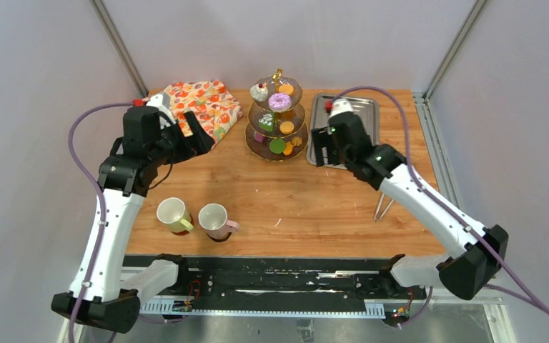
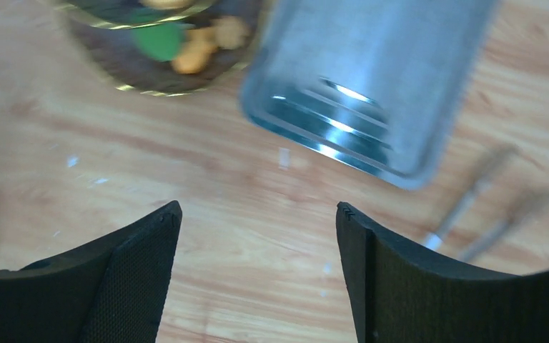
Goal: Serve the afternoon tea
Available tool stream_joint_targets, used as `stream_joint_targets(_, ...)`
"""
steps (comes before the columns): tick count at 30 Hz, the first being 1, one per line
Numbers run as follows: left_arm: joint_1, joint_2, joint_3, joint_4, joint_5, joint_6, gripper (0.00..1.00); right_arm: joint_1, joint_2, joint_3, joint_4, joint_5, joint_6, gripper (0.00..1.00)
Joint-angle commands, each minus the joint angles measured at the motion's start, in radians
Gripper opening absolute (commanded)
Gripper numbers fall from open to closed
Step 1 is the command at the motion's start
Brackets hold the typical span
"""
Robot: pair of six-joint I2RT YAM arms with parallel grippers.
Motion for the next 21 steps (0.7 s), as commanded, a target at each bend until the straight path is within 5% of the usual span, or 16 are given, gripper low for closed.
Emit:
stream_joint_targets(1,-0.206,-0.011,0.062,0.081,-0.250,0.061,0.98,-0.153,-0.100,0.063,-0.194,0.127,0.134,0.80)
stream_joint_targets(8,-0.400,-0.046,0.058,0.178,-0.365,0.164,0.98,-0.189,-0.255,0.090,-0.214,0.226,0.061,0.84)
stream_joint_targets(21,-0.406,-0.314,-0.217,0.430,-0.415,0.243,0.98,-0.189,-0.379,-0.009,-0.219,0.271,0.101,0.84)
